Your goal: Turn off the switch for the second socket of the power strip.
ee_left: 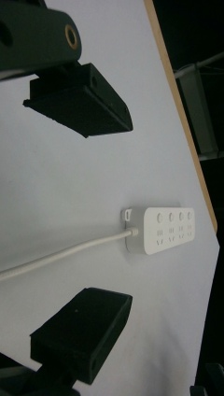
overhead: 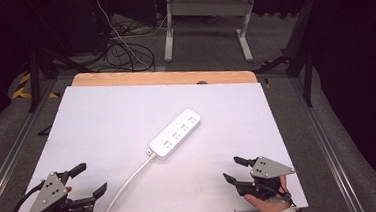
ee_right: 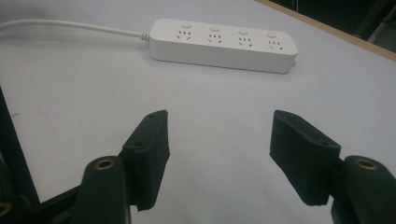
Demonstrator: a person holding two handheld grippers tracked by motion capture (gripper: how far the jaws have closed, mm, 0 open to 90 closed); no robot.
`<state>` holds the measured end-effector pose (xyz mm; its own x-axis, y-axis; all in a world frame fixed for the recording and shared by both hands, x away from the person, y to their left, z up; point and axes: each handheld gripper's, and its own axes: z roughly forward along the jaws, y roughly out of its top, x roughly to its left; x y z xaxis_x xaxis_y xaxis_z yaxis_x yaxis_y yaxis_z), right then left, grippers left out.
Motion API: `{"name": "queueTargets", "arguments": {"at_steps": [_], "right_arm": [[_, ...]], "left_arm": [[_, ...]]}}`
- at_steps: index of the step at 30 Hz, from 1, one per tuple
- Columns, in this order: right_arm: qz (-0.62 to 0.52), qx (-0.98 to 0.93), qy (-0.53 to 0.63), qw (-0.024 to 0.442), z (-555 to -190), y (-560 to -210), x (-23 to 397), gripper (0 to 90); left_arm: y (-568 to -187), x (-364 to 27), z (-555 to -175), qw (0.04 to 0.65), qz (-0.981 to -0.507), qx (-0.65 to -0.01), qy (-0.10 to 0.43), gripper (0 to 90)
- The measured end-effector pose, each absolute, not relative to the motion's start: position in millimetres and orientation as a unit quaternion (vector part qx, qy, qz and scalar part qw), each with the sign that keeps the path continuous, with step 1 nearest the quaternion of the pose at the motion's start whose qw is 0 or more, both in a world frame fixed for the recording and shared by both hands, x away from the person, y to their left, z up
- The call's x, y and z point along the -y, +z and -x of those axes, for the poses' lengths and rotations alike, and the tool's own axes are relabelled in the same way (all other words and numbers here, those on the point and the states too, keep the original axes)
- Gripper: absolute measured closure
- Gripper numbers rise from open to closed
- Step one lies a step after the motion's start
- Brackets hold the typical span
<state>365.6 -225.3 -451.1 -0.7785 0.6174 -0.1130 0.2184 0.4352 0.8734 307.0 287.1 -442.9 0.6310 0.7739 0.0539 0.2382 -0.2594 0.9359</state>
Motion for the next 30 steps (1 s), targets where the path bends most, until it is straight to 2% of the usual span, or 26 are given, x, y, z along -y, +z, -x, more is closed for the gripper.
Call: {"name": "queueTargets", "arguments": {"at_steps": [20,30], "right_arm": [[-0.25,-0.82,0.466,0.218,-364.8,-450.0,223.8,38.1],[-0.249,-0.829,0.46,0.198,-367.4,-442.6,220.4,42.6]], "left_arm": [[-441.4,-287.0,-305.2,0.497,-0.751,-0.337,0.274,16.4],[-441.0,-287.2,-304.6,0.497,-0.751,-0.338,0.273,16.2]]}}
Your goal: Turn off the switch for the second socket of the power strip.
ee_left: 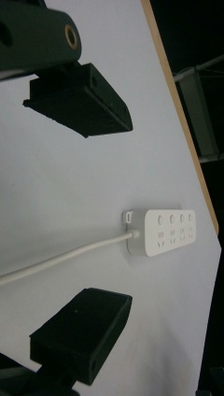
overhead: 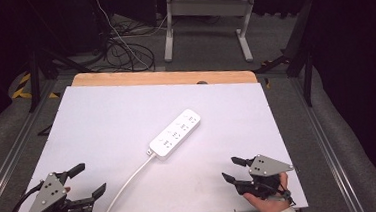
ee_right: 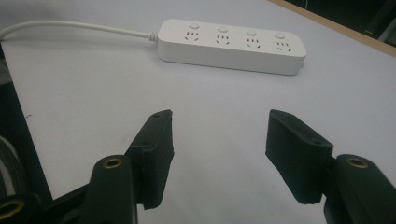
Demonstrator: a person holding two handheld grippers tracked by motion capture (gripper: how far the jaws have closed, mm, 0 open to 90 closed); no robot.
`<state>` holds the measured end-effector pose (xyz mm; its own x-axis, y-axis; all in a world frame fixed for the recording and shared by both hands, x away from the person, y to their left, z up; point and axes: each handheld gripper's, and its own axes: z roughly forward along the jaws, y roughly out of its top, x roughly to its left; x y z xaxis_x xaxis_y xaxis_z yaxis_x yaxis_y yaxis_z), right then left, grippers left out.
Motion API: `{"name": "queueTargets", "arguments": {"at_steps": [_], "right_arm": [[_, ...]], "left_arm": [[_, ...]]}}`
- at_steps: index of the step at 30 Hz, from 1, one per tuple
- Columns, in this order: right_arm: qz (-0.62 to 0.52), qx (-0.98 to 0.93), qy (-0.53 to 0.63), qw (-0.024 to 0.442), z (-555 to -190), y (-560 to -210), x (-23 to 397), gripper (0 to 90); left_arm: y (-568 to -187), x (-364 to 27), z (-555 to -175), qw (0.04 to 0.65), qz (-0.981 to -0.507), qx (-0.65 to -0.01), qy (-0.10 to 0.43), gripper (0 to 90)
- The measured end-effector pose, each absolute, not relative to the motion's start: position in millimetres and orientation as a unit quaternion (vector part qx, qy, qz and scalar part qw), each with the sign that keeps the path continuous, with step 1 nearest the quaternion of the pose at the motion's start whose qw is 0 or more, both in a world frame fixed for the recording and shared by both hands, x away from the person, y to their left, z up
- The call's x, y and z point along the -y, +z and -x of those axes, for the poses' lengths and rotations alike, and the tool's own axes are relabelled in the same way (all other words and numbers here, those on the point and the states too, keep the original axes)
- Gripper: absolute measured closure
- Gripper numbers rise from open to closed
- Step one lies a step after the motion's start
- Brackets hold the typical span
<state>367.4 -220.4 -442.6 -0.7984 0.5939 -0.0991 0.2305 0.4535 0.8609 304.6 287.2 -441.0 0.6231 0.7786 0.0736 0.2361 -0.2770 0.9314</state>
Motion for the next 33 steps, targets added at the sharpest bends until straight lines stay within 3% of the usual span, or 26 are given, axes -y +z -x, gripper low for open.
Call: {"name": "queueTargets", "arguments": {"at_steps": [33], "right_arm": [[-0.215,-0.857,0.439,0.161,-405,-385,174,48.5]], "left_arm": [[-441,-288,-305,0.498,-0.754,-0.332,0.271,15.5]]}}
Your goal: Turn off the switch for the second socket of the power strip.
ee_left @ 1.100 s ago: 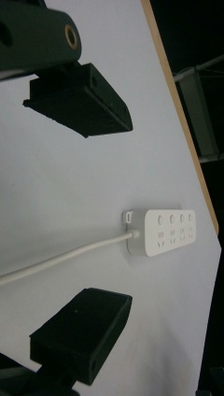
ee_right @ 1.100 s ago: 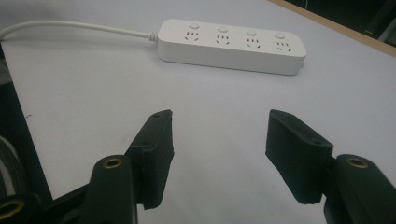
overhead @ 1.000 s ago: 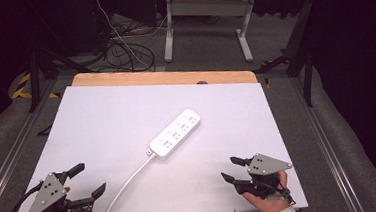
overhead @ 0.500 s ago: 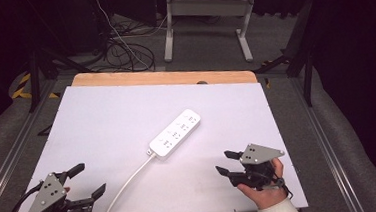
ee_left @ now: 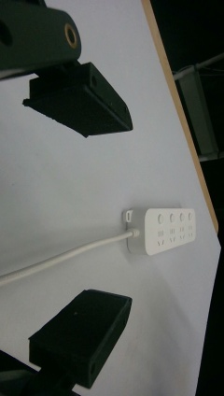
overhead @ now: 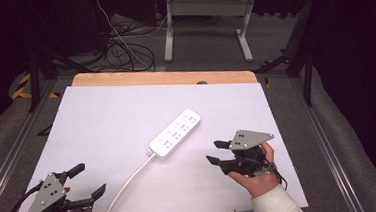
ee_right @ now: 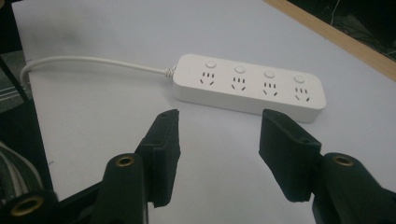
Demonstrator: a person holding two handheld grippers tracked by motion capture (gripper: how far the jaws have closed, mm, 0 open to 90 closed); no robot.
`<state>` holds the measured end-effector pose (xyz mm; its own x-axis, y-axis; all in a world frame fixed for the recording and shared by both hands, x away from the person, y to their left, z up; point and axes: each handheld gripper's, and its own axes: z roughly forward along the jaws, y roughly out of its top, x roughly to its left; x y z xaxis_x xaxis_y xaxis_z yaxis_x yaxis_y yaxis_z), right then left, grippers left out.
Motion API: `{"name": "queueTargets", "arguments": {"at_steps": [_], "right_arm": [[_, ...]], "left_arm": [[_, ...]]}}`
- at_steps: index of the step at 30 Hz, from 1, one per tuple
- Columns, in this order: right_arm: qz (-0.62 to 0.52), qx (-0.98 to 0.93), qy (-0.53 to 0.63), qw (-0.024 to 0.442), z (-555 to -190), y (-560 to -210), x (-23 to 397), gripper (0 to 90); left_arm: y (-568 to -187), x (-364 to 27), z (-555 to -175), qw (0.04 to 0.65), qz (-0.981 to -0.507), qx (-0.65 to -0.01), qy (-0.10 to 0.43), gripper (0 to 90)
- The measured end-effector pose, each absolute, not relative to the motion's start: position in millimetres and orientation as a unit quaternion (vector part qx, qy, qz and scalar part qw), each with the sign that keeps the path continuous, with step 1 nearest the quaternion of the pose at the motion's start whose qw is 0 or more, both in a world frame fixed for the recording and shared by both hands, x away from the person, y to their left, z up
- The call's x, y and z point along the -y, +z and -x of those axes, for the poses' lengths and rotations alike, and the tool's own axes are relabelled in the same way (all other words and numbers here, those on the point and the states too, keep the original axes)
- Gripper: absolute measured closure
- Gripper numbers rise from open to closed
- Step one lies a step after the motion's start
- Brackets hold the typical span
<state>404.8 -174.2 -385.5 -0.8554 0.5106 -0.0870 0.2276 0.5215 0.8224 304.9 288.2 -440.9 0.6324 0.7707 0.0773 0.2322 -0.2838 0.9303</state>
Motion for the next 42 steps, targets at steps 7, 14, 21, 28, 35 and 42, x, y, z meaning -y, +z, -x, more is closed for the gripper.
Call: {"name": "queueTargets", "arguments": {"at_steps": [7,14,21,28,35,42], "right_arm": [[-0.208,-0.86,0.435,0.167,-416,-376,162,48.6],[-0.194,-0.87,0.421,0.169,-428,-365,150,48.6],[-0.197,-0.867,0.429,0.161,-437,-366,148,49.8],[-0.191,-0.874,0.427,0.134,-448,-365,136,77.0],[-0.205,-0.871,0.43,0.118,-464,-369,121,88.7],[-0.215,-0.866,0.433,0.127,-482,-378,108,90.0]], "left_arm": [[-441,-289,-305,0.502,-0.753,-0.332,0.265,15.5],[-441,-289,-305,0.501,-0.753,-0.333,0.268,15.7],[-442,-289,-306,0.492,-0.752,-0.345,0.272,17.1],[-441,-289,-306,0.49,-0.751,-0.348,0.275,17.2],[-442,-289,-305,0.491,-0.749,-0.35,0.274,17.2],[-441,-290,-305,0.49,-0.749,-0.349,0.278,17.2]]}}
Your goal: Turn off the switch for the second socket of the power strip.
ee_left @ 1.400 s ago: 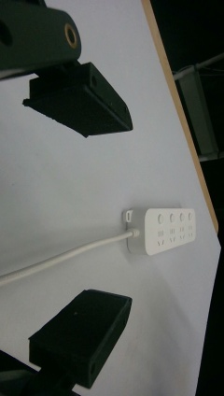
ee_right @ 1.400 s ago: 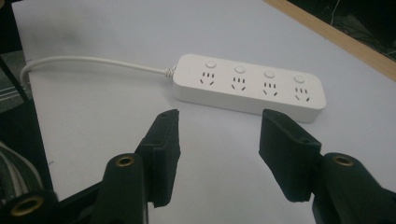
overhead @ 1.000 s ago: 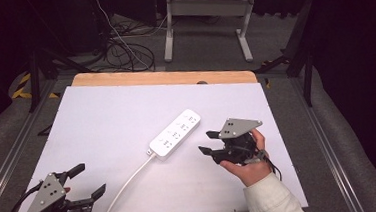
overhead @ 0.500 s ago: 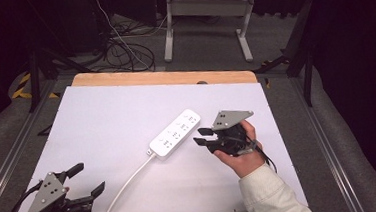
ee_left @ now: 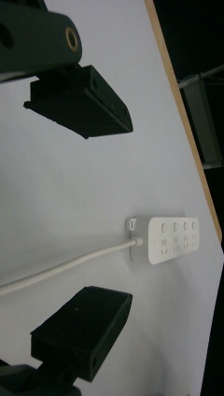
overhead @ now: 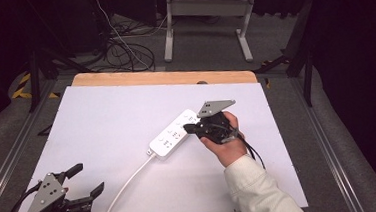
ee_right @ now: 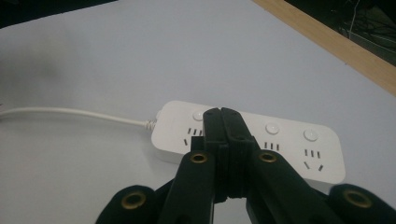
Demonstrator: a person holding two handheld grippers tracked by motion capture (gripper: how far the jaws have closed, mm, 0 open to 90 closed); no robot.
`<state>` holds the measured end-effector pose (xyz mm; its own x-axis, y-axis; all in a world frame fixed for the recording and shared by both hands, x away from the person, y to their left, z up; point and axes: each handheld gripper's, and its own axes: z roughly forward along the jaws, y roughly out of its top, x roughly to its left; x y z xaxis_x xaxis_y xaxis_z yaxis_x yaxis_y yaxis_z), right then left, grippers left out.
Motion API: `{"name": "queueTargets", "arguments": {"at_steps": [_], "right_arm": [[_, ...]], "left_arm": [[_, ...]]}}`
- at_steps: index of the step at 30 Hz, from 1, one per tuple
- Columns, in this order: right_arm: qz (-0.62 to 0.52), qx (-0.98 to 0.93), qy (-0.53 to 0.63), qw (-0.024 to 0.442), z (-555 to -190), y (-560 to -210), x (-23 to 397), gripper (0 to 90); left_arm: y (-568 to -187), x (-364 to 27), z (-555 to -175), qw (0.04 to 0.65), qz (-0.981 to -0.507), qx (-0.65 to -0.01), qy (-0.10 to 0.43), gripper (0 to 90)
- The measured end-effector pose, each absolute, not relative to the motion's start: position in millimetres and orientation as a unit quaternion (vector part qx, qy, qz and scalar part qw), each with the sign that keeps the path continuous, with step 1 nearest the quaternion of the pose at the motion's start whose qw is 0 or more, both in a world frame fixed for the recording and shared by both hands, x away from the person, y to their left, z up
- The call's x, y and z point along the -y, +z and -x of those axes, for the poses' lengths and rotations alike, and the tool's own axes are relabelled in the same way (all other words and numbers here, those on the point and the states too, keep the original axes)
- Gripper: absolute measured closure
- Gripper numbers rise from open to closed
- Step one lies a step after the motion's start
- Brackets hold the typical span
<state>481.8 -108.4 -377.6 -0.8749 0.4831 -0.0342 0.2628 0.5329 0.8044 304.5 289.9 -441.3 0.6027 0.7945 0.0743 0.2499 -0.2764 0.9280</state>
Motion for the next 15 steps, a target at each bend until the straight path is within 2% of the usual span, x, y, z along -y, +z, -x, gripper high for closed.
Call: {"name": "queueTargets", "arguments": {"at_steps": [15], "right_arm": [[-0.235,-0.866,0.42,0.136,-513,-409,86,90.0]], "left_arm": [[-442,-290,-305,0.488,-0.751,-0.348,0.278,17.2]]}}
